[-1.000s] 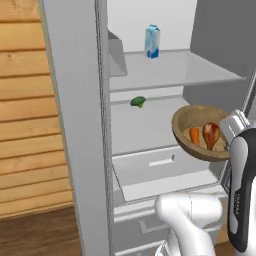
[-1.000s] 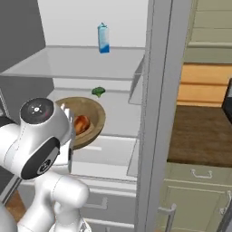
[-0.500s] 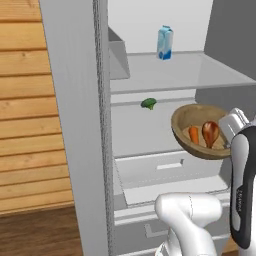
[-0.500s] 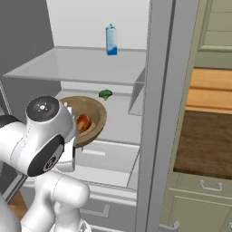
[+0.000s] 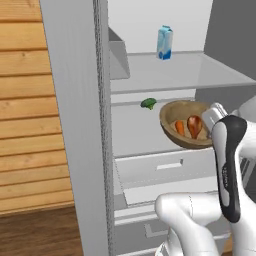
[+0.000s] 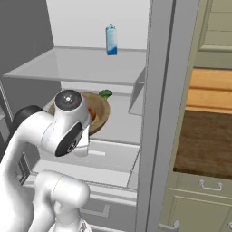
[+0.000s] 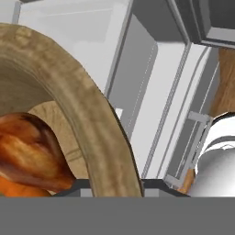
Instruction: Pick the chicken drumstick and carrot from their plates and place them in the bowl. Then put the bowl in the fridge.
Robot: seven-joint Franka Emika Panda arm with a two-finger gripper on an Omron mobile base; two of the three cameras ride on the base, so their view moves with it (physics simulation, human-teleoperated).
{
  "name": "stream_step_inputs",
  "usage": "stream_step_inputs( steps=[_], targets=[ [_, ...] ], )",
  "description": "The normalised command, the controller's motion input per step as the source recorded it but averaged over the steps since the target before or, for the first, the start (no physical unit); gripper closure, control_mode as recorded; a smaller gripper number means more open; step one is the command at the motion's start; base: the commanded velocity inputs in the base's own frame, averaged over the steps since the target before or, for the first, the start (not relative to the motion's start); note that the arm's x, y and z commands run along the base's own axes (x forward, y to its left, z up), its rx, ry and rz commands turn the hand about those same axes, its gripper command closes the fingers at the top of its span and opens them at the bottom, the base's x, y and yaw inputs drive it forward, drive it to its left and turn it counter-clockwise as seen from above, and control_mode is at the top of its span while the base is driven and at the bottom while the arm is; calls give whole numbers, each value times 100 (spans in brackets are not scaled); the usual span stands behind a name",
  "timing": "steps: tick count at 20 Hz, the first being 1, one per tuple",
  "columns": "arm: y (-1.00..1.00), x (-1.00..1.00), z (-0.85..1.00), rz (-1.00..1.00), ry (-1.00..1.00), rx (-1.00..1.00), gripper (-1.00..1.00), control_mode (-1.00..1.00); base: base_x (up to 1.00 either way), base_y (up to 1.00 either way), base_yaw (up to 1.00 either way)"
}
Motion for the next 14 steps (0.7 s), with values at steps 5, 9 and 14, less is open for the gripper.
stream_step_inputs(
  steps=[5, 9, 14],
  targets=[
    [2, 100, -55, 11, -1, 1, 100, -100, 0, 0, 0],
    [2, 100, -37, 7, 1, 0, 100, -100, 0, 0, 0],
    [0, 94, -45, 7, 0, 0, 100, -100, 0, 0, 0]
  ],
)
